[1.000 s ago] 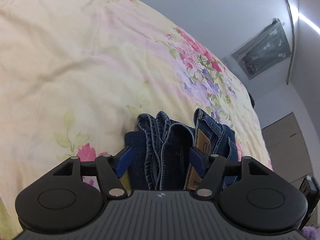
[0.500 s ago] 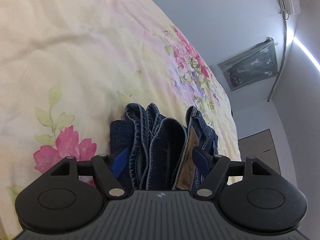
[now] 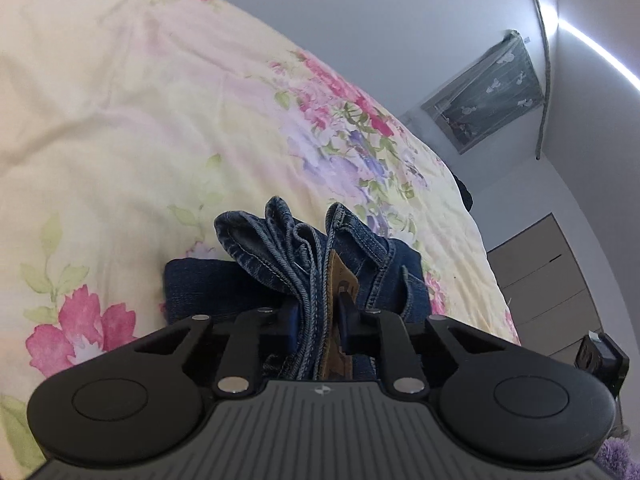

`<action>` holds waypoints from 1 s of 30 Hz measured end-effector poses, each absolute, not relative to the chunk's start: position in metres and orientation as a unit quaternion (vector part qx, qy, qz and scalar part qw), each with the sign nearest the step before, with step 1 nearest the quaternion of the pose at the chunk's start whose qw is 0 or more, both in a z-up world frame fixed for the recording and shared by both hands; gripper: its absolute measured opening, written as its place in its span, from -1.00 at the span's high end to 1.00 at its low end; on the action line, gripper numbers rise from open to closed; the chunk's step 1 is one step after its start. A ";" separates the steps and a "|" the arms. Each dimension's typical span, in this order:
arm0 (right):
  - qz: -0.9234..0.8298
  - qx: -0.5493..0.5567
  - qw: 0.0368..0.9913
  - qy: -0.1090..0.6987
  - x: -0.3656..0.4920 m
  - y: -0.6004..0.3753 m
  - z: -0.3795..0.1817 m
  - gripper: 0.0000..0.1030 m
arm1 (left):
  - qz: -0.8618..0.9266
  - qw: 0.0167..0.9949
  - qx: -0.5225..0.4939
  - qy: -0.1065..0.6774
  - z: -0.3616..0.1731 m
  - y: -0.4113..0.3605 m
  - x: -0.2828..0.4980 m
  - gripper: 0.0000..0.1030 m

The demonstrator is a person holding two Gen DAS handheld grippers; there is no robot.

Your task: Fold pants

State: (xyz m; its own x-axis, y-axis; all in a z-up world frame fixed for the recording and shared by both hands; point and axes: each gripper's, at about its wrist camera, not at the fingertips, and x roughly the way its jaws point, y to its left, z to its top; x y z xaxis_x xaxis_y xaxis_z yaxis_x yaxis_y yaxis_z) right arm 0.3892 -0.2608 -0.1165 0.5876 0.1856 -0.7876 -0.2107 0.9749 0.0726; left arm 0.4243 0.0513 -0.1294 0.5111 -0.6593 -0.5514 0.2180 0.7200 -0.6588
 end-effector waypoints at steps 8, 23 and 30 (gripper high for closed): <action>0.139 0.027 0.888 0.437 0.366 -0.271 -0.097 0.21 | -0.217 0.837 -0.238 0.442 -0.123 0.063 0.394 0.65; 0.048 0.023 0.913 0.404 0.236 -0.300 -0.070 0.60 | -0.152 0.875 -0.170 0.427 -0.121 0.070 0.366 0.23; 0.013 0.086 0.905 0.416 0.206 -0.298 -0.101 0.39 | -0.189 0.888 -0.129 0.399 -0.097 0.045 0.304 0.42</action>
State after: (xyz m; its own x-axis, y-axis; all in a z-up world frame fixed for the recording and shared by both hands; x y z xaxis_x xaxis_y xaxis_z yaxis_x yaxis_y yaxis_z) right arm 0.2061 -0.2983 -0.1009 0.6531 0.0960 -0.7512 0.0479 0.9847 0.1675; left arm 0.3041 0.0449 -0.0972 0.6095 -0.4390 -0.6602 0.2321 0.8950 -0.3808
